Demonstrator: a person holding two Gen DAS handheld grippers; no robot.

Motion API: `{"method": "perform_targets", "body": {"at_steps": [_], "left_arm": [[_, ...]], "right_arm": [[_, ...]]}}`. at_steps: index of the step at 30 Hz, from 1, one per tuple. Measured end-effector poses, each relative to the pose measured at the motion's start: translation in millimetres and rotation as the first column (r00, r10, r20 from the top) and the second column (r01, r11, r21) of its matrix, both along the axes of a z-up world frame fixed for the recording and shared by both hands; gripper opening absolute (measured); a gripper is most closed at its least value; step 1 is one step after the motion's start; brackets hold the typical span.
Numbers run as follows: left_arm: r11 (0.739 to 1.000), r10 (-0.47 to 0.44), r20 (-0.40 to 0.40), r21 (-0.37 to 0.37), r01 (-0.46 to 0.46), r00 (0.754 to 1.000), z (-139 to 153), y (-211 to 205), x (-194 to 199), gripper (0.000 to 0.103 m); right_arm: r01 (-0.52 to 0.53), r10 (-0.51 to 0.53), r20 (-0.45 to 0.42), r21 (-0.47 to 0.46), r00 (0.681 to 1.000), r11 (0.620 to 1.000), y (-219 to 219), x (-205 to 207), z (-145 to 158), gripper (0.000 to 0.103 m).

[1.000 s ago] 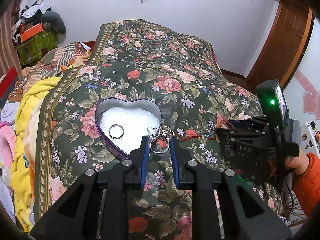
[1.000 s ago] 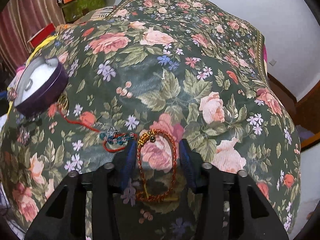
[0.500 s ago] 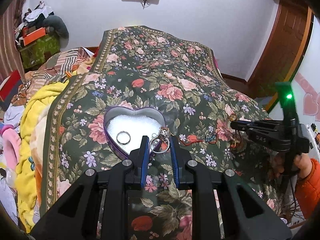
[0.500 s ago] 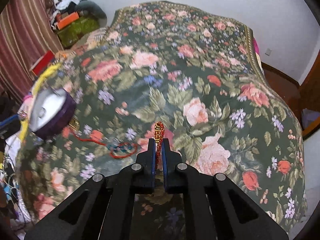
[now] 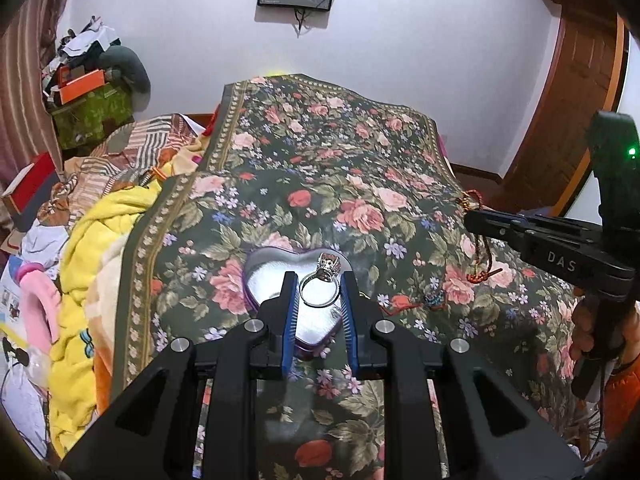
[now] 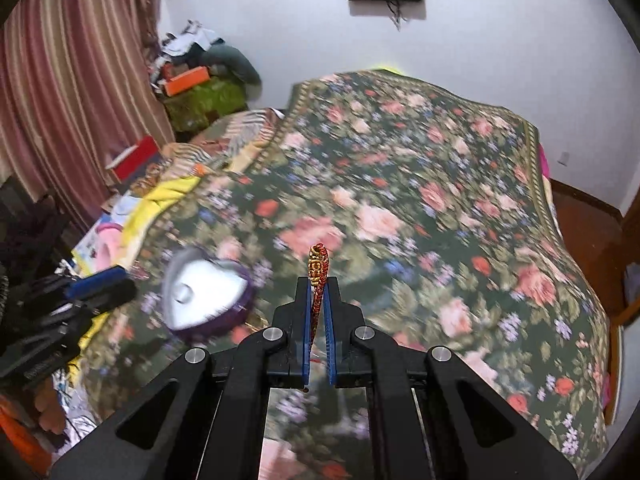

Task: Organize jewelry
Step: 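Lower the ring into the heart tin with the left tool while the right tool drops the bracelet in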

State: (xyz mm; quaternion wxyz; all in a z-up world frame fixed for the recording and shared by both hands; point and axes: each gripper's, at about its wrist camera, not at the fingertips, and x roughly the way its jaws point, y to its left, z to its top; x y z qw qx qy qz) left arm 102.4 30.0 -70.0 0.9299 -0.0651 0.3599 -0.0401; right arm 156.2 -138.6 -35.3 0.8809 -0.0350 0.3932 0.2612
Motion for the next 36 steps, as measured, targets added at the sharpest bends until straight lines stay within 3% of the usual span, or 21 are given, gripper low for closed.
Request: {"method": "perform_targets", "body": {"at_steps": [14, 36], "left_arm": [[0.999, 0.031, 0.018, 0.017, -0.031, 0.999, 4.3, 26.9, 7.6, 0.020], [0.999, 0.004, -0.083, -0.037, -0.007, 0.997, -40.6, 39.5, 43.1, 0.020]], "right_arm": [[-0.089, 0.088, 0.007, 0.065, 0.996, 0.994, 60.2, -1.5, 2.7, 0.005], [-0.151, 0.156, -0.132, 0.044, 0.979, 0.988, 101.6, 13.6, -57.7, 0.005]]}}
